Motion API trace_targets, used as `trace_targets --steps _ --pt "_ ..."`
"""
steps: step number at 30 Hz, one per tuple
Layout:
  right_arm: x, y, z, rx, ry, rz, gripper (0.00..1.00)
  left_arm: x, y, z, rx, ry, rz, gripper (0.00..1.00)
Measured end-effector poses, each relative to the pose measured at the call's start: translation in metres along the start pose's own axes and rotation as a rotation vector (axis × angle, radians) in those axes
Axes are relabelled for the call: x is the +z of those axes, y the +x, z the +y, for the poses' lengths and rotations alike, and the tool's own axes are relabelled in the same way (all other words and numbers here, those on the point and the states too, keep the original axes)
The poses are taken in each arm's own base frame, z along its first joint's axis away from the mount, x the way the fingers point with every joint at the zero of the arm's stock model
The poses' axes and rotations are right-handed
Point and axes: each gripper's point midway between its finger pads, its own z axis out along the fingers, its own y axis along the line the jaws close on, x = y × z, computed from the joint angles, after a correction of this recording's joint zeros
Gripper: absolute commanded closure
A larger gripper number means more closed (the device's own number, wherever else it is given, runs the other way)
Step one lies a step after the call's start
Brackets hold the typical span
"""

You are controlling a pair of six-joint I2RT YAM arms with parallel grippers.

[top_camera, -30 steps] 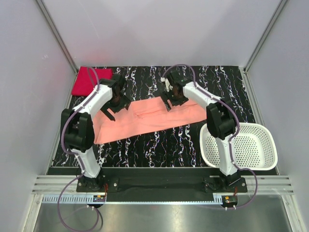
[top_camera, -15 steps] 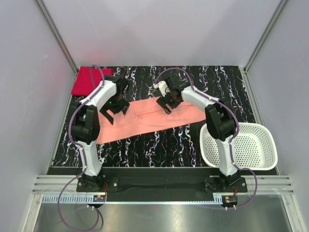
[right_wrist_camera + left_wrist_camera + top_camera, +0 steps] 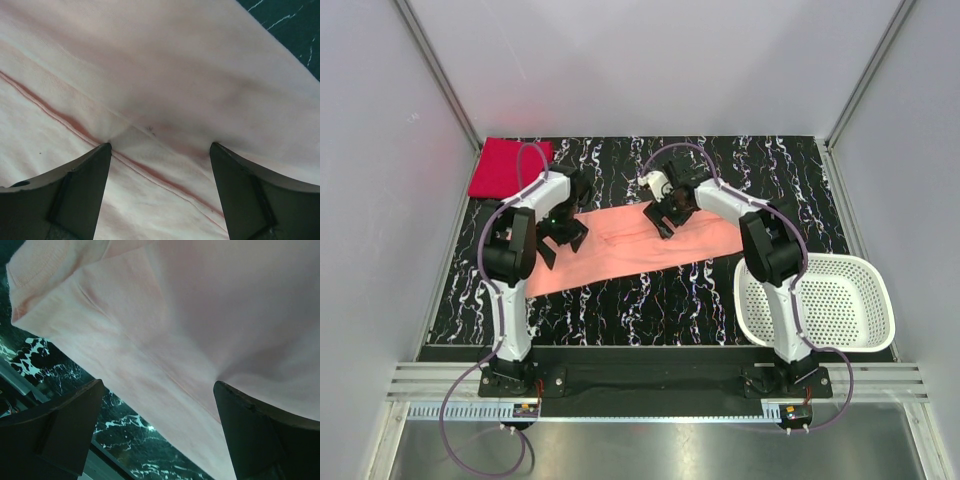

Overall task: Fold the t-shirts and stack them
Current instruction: Fold the tshirt

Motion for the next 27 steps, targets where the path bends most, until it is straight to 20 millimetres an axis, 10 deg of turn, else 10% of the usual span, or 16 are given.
trace_targets --steps 16,27 --pt "-0.023 0.043 0.06 0.159 0.048 0.08 0.11 0.008 -0.026 -0.015 0.339 -0.066 -0.065 0.05" --pt "-0.036 0.054 0.157 0.224 -0.041 0.117 0.1 0.0 -0.014 -0.054 0.531 0.103 -0.09 0.13"
